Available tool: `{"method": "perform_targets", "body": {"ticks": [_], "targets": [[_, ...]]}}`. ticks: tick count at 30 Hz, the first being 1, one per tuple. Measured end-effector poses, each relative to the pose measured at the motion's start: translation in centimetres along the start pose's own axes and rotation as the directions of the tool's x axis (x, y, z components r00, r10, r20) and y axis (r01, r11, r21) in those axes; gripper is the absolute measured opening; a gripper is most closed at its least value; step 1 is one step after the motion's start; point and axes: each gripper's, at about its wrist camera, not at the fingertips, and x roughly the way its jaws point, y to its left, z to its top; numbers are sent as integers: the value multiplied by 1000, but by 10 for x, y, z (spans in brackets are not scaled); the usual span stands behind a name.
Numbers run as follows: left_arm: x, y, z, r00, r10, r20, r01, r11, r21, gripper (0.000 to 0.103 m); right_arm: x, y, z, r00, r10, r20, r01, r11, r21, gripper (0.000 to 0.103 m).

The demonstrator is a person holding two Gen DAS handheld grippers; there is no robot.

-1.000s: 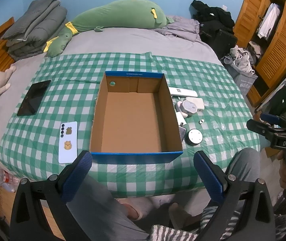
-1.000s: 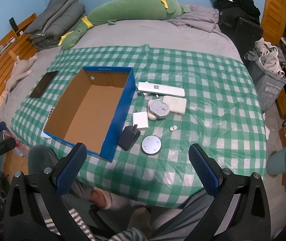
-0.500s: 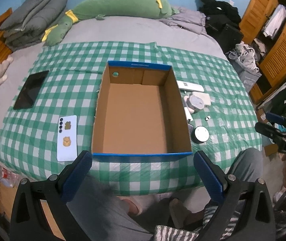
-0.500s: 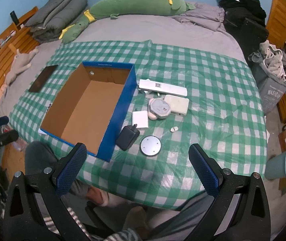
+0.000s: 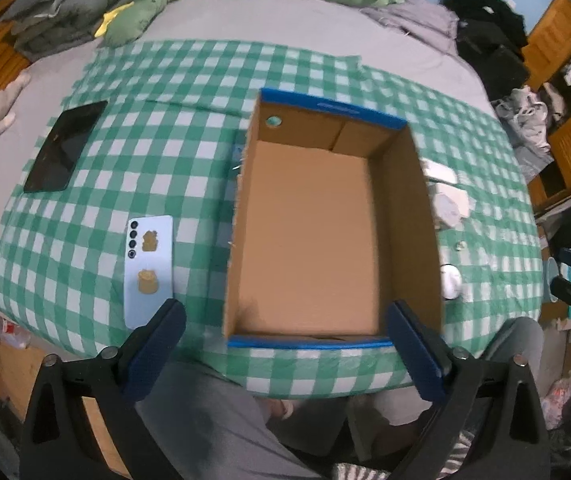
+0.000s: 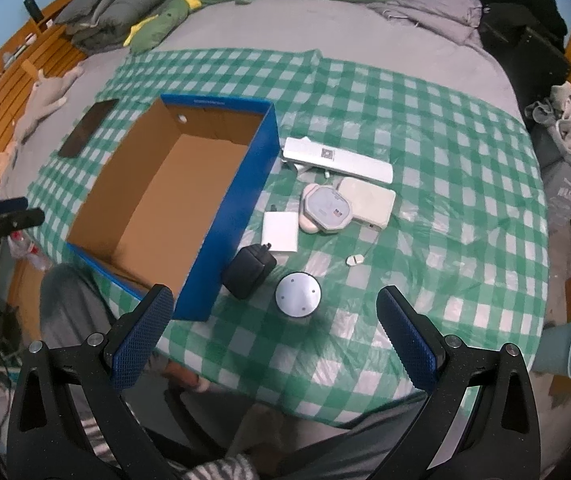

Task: Flip cup upside down
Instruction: 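Move the right gripper down over the grey round disc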

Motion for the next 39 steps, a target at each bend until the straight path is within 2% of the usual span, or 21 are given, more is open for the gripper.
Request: {"method": "perform_targets", "body": {"ticks": [3,6,8,12,15,18,20,23,29,34,39], "targets": [[18,7,7,999,7,-51,-8,1000,-20,97,13,-5,3,1000,-1,-27,0,1000,-13,101],[37,15,12,995,-20,-95,15,999,-43,94,32,-9,5,998,-21,-61,20,1000,-17,101],[48,17,15,991,-15,-130,9,999,-47,86,46,-12,5,996,-36,-85,35,999,-22,101],[66,22,16,985,6,-174,-14,999,-45,81,74,-15,2,990,-56,-133,52,998,-35,101],[78,29,17,979,1,-204,-16,997,-73,68,91,-15,0,985,-61,-162,55,998,-40,101],[86,31,17,973,-36,-229,16,996,-87,58,107,-15,-2,980,-62,-191,53,997,-52,101],[90,32,16,969,-37,-245,16,996,-88,43,116,-15,-3,976,-70,-207,60,997,-57,101],[94,31,16,967,-29,-254,8,997,-83,30,129,-16,-5,970,-80,-228,67,996,-62,101],[94,30,17,970,14,-243,-27,999,-48,16,155,-19,-10,955,-95,-280,79,994,-70,101],[100,34,18,967,26,-252,-39,998,-47,9,179,-22,-14,942,-128,-311,110,991,-75,101],[99,34,18,968,31,-249,-42,998,-41,7,200,-25,-15,934,-147,-326,130,989,-73,101]]}}
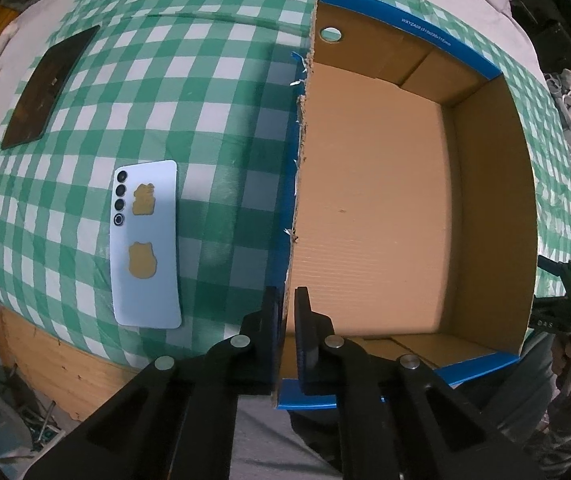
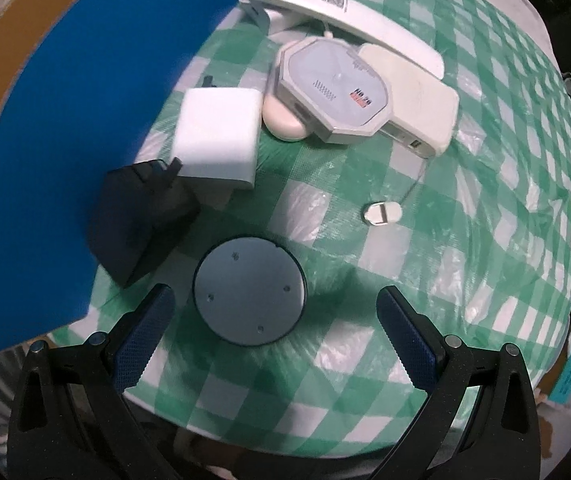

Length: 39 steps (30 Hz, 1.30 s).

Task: Flip cup upside down
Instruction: 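Move the right gripper down over the grey round disc, then close the right gripper on the grey round disc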

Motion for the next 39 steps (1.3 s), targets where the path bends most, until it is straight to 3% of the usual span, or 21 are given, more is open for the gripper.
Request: {"method": "perform_targets", "body": {"ticks": [3,7,14,18,29,39], "targets": [[0,-1,-1,1000,3,0,-3,1000,5,7,14,2,5,1000,2,-8,-2,1000,-4,99],[-1,-2,0,1000,11,1,-11,1000,9,7,33,5,10,999,32,-41,-31,999,9,85],[0,-1,0,1000,6,-2,-6,1000,9,7,51,8,13,998,51,-44,-49,998,26,78],[-1,-2,-1,1000,9,0,-9,1000,14,7,45,-2,7,996,74,-42,-72,996,44,62],[-2,-1,-2,1000,11,1,-11,1000,20,7,33,-18,4,991,125,-44,-121,989,90,62],[-7,-1,-4,1000,12,-1,-12,999,31,7,-11,-28,13,996,90,-21,-88,992,93,62]]}}
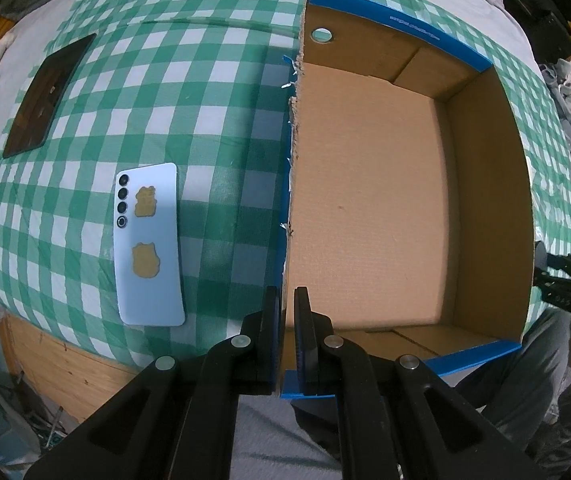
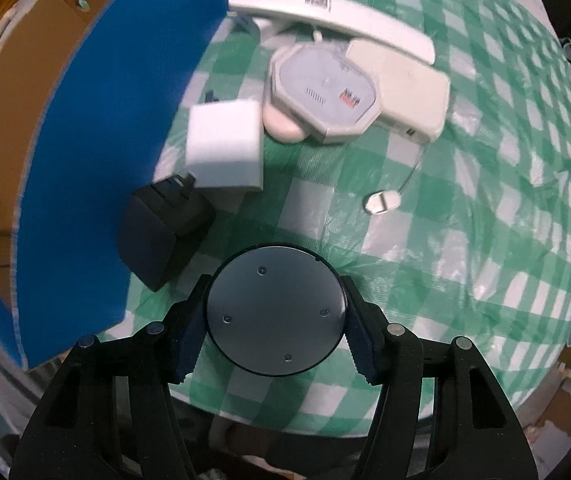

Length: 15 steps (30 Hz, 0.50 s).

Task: Flip cup upside down
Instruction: 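Close the right gripper on the grey round disc, then lift the disc with the right gripper and carry it into the box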

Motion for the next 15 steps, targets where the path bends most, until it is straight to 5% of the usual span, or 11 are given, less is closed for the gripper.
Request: {"method": "perform_targets", "body": {"ticks": [15], "targets": [[-5,-1,-5,1000,5,-1,-5,1000,13,6,-105,49,1,994,7,112,0,998,-67,62]]}}
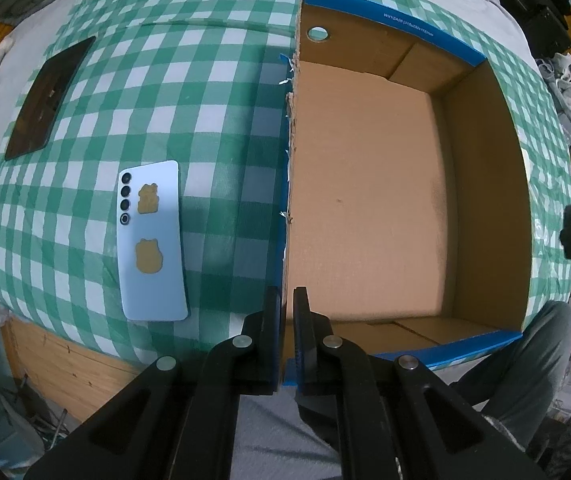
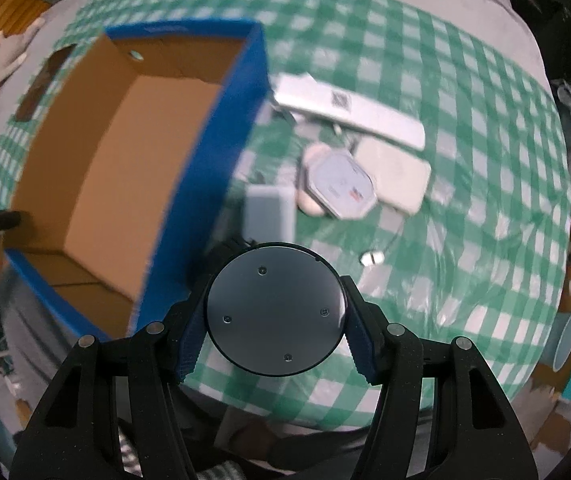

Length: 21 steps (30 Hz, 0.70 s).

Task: Flip cup upside down
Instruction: 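Lift the disc with the right gripper and carry it into the box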

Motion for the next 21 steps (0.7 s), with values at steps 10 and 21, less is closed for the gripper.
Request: {"method": "perform_targets", "body": {"ticks": [10,21], "targets": [[-1,0,-4,1000,-3,0,3,1000,5,6,-29,62,26,998,52,47,-46,993,-106,62],[-5,0,-8,1000,-10,-4,10,1000,12,6,-4,112,45,996,84,6,-81,983,-164,62]]}}
